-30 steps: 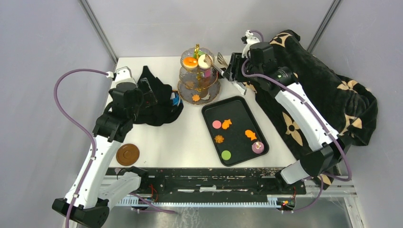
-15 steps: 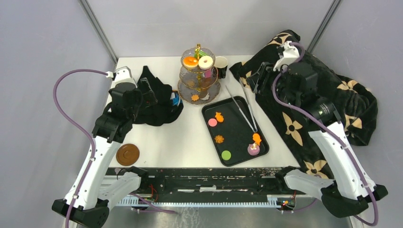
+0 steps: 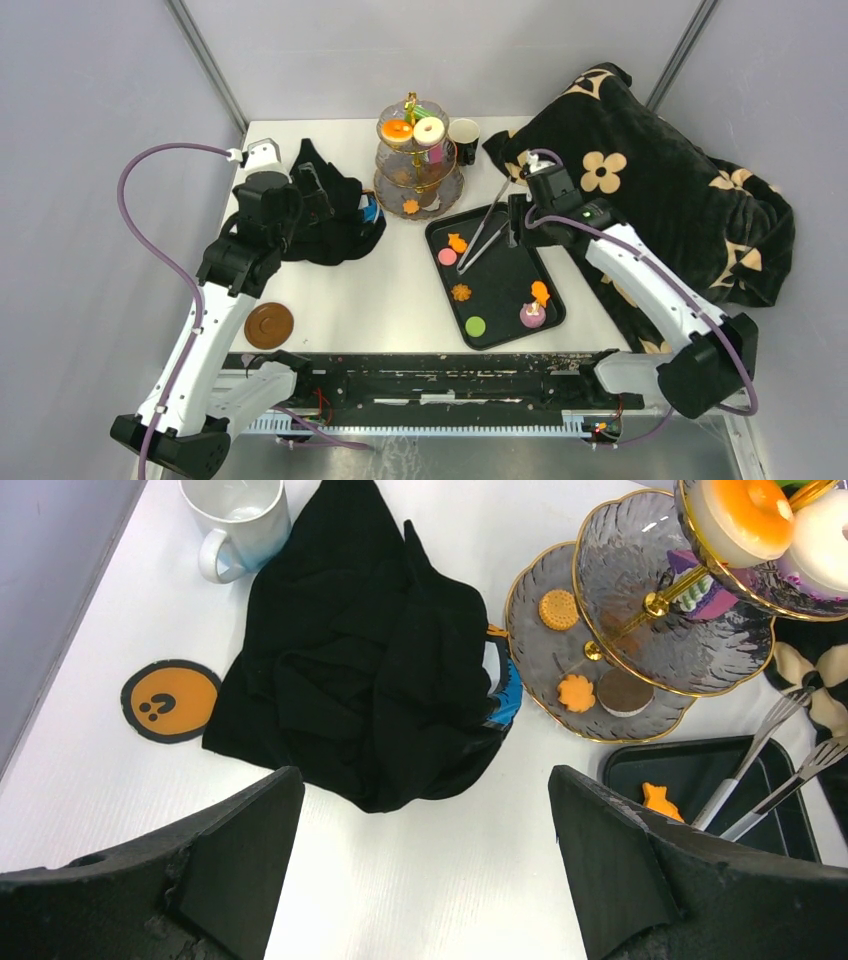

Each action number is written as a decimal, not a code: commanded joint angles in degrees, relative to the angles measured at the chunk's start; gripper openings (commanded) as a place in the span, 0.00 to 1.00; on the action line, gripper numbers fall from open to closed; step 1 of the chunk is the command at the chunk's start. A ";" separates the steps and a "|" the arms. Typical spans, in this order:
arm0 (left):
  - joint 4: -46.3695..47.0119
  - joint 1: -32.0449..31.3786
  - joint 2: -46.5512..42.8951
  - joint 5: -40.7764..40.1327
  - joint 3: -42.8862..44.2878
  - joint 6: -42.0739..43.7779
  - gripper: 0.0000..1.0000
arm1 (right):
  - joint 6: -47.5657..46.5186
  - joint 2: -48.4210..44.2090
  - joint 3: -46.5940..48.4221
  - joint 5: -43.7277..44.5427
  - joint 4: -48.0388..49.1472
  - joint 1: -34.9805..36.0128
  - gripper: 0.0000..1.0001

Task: Serve the afternoon tea

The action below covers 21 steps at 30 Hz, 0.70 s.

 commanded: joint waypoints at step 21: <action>3.01 0.40 -0.93 0.47 -2.69 -0.06 0.99 | 26.18 27.27 -0.06 3.68 21.65 -4.09 0.61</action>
